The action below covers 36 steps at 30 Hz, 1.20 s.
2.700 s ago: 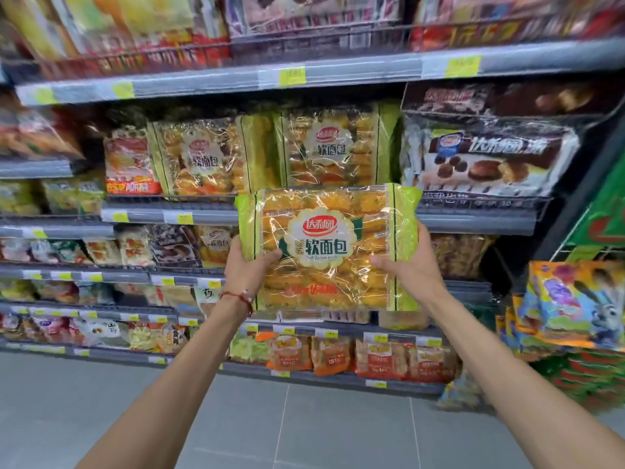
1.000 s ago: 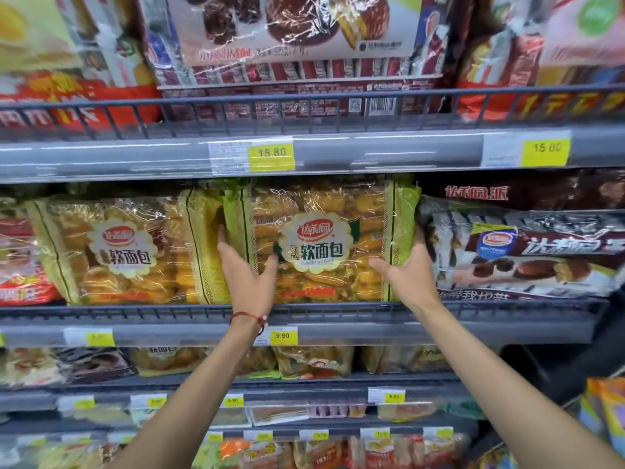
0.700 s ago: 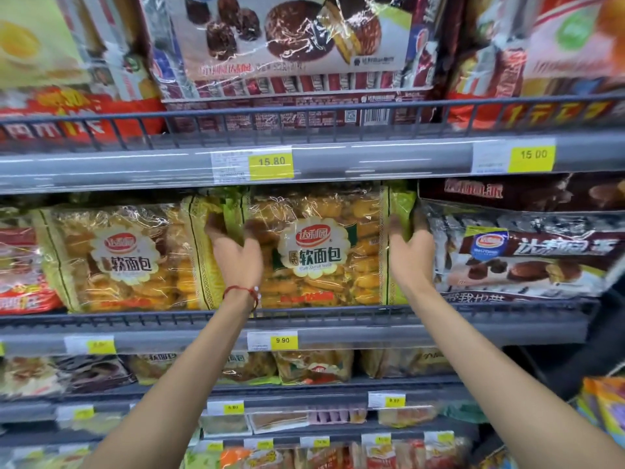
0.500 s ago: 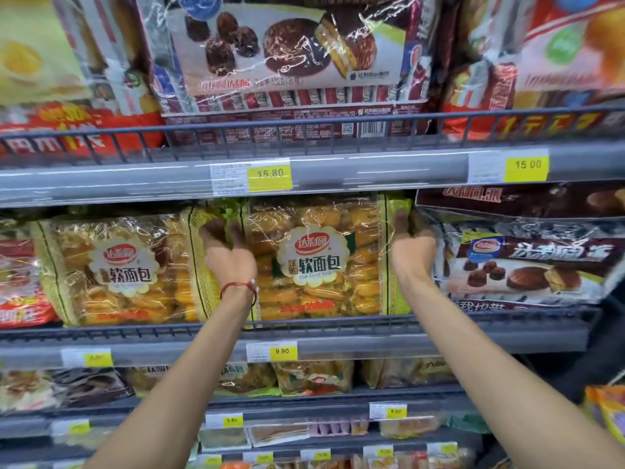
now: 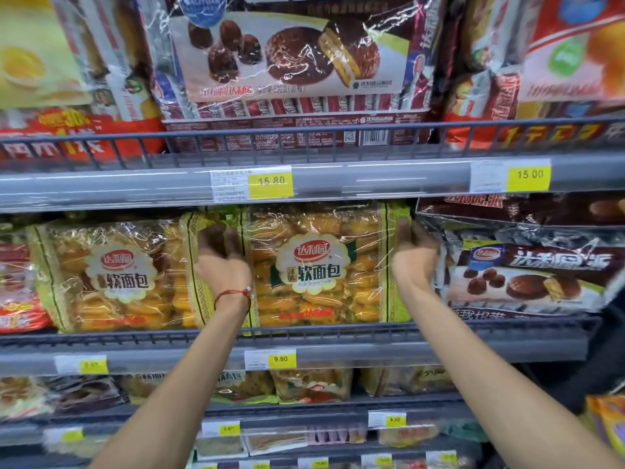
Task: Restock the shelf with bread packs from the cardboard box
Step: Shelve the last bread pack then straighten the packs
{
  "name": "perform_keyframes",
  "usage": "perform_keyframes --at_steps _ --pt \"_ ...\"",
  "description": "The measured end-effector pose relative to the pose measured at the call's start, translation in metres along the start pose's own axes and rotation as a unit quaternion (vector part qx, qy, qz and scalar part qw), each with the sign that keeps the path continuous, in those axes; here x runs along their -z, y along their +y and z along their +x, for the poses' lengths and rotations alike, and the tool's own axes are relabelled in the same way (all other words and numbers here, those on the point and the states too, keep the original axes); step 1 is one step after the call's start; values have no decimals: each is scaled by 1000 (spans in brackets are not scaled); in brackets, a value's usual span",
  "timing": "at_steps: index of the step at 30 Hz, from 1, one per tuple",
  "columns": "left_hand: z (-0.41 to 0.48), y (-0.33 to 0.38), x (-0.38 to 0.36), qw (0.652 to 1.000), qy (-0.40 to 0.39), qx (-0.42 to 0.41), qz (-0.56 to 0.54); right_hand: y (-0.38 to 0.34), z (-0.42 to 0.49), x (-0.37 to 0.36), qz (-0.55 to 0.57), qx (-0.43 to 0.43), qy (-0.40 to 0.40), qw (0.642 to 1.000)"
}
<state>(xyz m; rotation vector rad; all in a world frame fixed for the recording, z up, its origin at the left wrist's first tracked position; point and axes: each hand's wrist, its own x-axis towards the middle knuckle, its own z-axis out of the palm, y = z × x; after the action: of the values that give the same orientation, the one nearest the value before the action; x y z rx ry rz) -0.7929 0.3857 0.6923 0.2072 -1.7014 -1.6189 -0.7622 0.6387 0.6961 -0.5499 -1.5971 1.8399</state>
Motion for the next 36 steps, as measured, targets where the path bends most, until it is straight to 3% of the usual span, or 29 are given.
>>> perform_keyframes --at_steps 3,7,14,19,23,27,30,33,36 --pt "-14 0 4 998 -33 25 42 14 -13 13 -140 50 -42 988" --pt "-40 -24 17 979 -127 89 137 40 -42 38 -264 18 -133 955" --pt "-54 -45 53 933 -245 60 255 54 -58 61 -397 55 -145 905" --pt "-48 -43 54 929 -250 95 255 55 -52 65 -404 98 -117 902" --pt "-46 -42 51 929 -239 104 263 53 -47 64 -385 76 -107 914" --pt "-59 -35 49 936 -209 62 277 58 -55 64 -372 70 -92 921" --pt "-79 -32 48 943 -203 5 262 63 -72 66 -335 119 -94 930" --pt "-94 -36 44 940 -211 -29 268 66 -84 61 -347 173 -140 911" --pt "-96 -37 36 928 -209 -18 308 67 -76 53 -401 168 -192 880"
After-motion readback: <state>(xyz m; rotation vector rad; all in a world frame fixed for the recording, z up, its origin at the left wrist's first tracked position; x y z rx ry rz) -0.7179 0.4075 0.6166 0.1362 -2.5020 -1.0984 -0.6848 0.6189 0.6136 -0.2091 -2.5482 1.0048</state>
